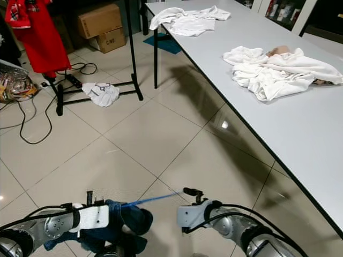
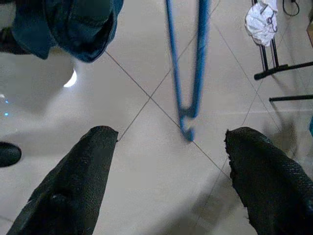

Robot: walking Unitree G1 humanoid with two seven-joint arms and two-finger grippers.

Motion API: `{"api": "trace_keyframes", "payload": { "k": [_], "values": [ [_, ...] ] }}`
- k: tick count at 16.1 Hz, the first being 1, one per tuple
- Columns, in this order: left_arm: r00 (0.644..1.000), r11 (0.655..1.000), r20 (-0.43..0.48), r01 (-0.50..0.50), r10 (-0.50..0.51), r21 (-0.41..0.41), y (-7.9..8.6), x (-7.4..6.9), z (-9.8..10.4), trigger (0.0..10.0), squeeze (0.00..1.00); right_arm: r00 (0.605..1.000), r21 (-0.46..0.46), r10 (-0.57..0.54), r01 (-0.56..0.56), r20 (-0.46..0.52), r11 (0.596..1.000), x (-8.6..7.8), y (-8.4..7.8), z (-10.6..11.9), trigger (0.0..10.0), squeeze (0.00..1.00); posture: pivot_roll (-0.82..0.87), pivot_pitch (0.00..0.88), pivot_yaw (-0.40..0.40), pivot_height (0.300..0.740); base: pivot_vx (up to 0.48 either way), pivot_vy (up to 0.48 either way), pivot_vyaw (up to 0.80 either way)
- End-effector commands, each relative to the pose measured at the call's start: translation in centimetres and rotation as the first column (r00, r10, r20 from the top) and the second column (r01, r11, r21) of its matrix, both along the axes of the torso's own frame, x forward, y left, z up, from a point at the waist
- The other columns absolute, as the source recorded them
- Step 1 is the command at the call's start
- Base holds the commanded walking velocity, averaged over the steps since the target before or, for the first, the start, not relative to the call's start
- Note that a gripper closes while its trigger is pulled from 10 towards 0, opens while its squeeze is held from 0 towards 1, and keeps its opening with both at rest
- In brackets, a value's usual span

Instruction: Hang hanger

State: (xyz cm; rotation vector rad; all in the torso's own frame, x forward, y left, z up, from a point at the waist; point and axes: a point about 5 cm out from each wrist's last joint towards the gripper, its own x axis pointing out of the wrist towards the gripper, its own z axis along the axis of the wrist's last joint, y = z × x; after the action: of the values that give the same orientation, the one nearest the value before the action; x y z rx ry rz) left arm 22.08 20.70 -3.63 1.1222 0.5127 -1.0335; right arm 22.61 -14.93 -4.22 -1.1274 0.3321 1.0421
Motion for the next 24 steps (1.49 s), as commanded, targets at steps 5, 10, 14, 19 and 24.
{"api": "trace_keyframes", "payload": {
  "k": [5,10,14,19,24],
  "values": [
    [0.995,0.996,0.056,0.081,-0.083,0.037,0.0,1.4,1.1,10.0,0.0,1.0,0.013,0.012,-0.012,-0.025,1.0,0.6,0.9,0.3,8.5,0.0,-0.04,0.025,0.033,0.74,0.0,0.0,0.0],
    [0.989,0.992,0.09,0.117,-0.121,0.052,-0.2,2.1,1.7,10.0,0.0,0.998,-0.017,0.016,-0.017,-0.053,1.0,0.5,1.0,0.0,4.4,0.0,-0.04,0.022,0.033,0.74,0.0,0.0,0.0],
    [0.982,0.987,0.108,0.149,-0.155,0.065,-0.4,2.6,2.1,10.0,0.0,0.999,-0.01,0.002,-0.003,-0.054,1.0,0.8,1.4,0.1,0.9,0.0,-0.04,0.02,0.036,0.74,0.0,0.0,0.0],
    [0.976,0.982,0.124,0.171,-0.18,0.078,-0.5,2.9,2.3,10.0,0.0,0.999,-0.006,-0.008,0.007,-0.051,1.0,1.0,1.7,0.3,8.0,0.0,-0.04,0.017,0.039,0.74,0.0,0.0,0.0],
    [0.968,0.975,0.133,0.203,-0.214,0.094,-0.8,3.3,2.6,10.0,0.0,0.999,0.004,0.001,-0.001,-0.054,1.0,1.1,2.2,0.3,10.0,0.0,-0.04,0.015,0.041,0.74,0.0,0.0,0.0]
  ]
}}
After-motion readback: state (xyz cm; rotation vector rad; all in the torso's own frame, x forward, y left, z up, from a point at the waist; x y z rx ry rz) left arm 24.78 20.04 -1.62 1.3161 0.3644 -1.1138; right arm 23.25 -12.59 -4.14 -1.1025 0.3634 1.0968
